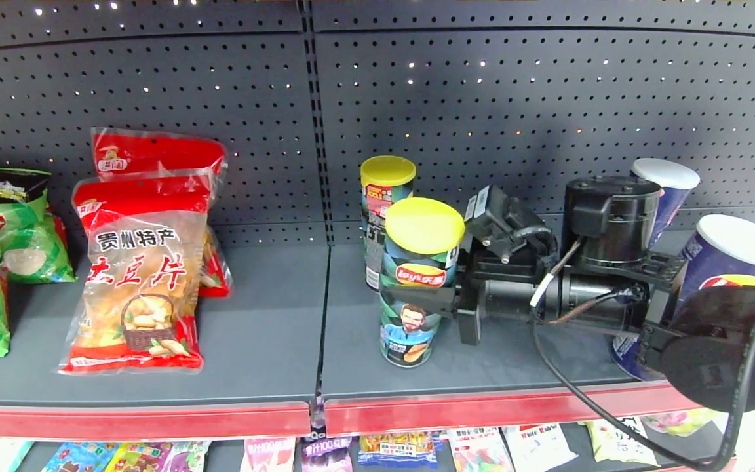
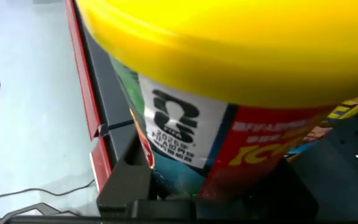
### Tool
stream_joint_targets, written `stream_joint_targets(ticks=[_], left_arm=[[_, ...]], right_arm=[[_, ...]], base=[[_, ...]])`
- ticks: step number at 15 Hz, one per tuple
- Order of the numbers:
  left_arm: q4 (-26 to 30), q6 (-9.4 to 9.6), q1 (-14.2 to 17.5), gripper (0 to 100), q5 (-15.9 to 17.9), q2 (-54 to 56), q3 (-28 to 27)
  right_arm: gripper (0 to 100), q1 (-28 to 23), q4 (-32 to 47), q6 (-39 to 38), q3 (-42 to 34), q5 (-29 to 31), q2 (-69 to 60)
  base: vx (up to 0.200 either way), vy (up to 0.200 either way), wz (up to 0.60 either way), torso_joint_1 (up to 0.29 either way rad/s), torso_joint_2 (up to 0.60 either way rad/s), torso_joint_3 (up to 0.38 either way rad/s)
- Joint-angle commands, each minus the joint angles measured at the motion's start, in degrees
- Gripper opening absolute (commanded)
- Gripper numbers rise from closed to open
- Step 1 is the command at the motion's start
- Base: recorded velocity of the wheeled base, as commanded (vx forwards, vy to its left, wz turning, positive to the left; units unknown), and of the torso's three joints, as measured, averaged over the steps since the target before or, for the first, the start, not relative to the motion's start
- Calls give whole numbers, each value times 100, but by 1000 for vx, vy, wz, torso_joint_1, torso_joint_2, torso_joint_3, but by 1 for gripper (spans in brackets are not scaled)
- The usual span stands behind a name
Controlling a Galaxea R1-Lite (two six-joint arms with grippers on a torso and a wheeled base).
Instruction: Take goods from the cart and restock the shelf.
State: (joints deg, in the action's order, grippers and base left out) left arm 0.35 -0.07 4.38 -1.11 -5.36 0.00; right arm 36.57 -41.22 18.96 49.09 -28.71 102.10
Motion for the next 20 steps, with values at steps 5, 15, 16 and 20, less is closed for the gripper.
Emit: stream_joint_targets(ticks=[5, 15, 16, 20], left_arm=[[0, -1, 2, 100, -3, 0, 0], [0, -1, 2, 100, -3, 0, 0], [0, -1, 2, 100, -3, 0, 0], [0, -1, 2, 100, -3, 9, 0]], right_arm=[[0, 166, 0, 12, 109, -311, 197], [0, 175, 61, 64, -277, -276, -58], [0, 157, 61, 108, -312, -276, -58], [0, 131, 70, 99, -312, -276, -32]], base=[[0, 0, 0, 0, 0, 0], [0, 0, 0, 0, 0, 0], [0, 0, 0, 0, 0, 0], [0, 0, 0, 0, 0, 0]])
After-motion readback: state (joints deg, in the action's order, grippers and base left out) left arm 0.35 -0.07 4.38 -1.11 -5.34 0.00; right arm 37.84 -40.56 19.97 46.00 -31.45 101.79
